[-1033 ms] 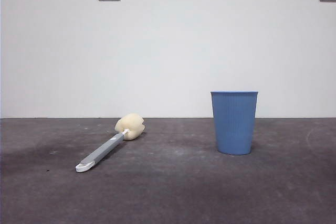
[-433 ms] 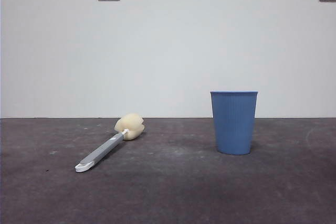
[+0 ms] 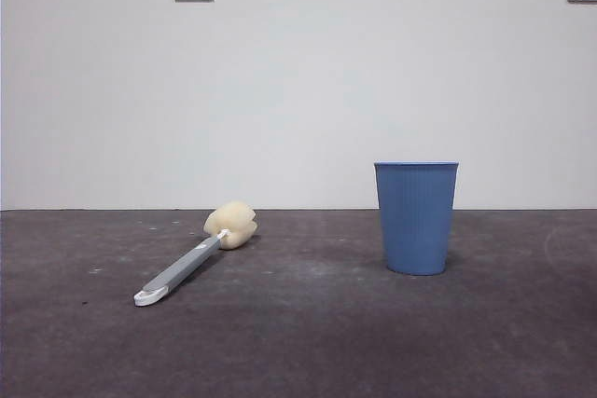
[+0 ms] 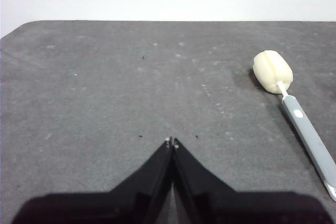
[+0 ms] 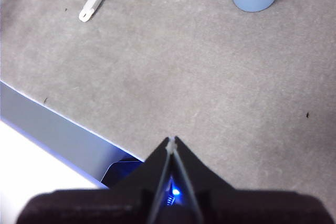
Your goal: Pick up the cup brush,pick up the cup,insert the brush into the cup,clean the cup,put the cup brush back,put the cup back to the fixed position on the table
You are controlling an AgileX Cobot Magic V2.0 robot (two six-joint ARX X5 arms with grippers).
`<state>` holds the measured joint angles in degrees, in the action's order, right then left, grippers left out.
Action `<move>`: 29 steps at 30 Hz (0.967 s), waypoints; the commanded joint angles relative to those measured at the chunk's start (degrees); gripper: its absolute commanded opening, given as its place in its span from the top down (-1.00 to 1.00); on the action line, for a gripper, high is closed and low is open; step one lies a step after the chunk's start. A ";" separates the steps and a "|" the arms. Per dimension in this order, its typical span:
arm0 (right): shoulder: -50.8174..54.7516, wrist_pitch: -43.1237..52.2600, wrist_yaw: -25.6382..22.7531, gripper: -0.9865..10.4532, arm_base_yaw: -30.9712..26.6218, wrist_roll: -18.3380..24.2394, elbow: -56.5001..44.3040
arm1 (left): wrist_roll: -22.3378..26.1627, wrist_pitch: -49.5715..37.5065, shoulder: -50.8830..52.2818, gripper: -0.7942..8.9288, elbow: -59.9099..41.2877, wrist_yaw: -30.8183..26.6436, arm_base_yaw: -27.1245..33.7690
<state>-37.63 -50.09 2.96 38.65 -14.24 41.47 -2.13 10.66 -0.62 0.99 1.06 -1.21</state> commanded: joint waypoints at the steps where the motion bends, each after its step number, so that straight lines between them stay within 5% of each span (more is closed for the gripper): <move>1: 0.04 0.22 -0.13 0.83 0.09 -0.42 0.28 | 0.17 -0.26 0.50 0.84 -0.79 0.55 0.17; 14: 0.04 0.22 -0.15 0.83 0.09 -0.39 0.28 | 0.20 -0.26 0.42 0.84 -0.79 0.55 0.17; 19: 1.36 1.01 -7.87 0.83 -1.62 1.25 0.28 | 0.20 -0.26 0.42 0.84 -0.79 0.55 0.17; 24: 8.92 5.70 -7.85 0.83 -11.32 3.13 -0.17 | 0.20 -0.26 0.42 0.84 -0.79 0.55 0.17; 29: 20.63 23.80 -5.14 0.83 -26.25 8.66 -10.47 | 0.20 -0.26 0.42 0.84 -0.79 0.55 0.17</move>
<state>-17.34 -26.61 -2.39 12.82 -6.94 32.49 -2.13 10.63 -0.34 0.99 1.26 -1.21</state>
